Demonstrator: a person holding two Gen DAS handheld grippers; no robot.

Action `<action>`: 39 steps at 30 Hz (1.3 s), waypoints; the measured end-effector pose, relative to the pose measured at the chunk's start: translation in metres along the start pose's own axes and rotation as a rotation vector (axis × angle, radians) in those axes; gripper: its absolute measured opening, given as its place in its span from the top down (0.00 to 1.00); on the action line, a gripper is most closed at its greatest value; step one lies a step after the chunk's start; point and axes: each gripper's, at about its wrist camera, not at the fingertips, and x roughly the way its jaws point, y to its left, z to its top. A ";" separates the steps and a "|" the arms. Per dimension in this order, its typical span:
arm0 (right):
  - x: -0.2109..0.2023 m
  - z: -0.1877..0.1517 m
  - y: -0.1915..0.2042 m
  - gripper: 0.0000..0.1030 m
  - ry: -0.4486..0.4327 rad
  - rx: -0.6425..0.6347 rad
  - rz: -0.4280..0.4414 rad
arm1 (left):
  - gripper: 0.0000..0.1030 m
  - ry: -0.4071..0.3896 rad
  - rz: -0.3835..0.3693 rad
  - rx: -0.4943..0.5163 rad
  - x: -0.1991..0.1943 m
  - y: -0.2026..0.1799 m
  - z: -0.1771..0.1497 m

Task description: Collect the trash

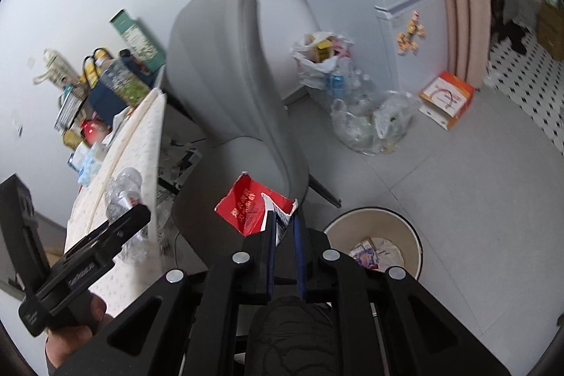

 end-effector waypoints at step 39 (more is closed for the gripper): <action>-0.042 0.004 -0.062 0.19 -0.118 0.077 -0.032 | 0.06 0.070 -0.048 0.057 0.022 -0.050 -0.003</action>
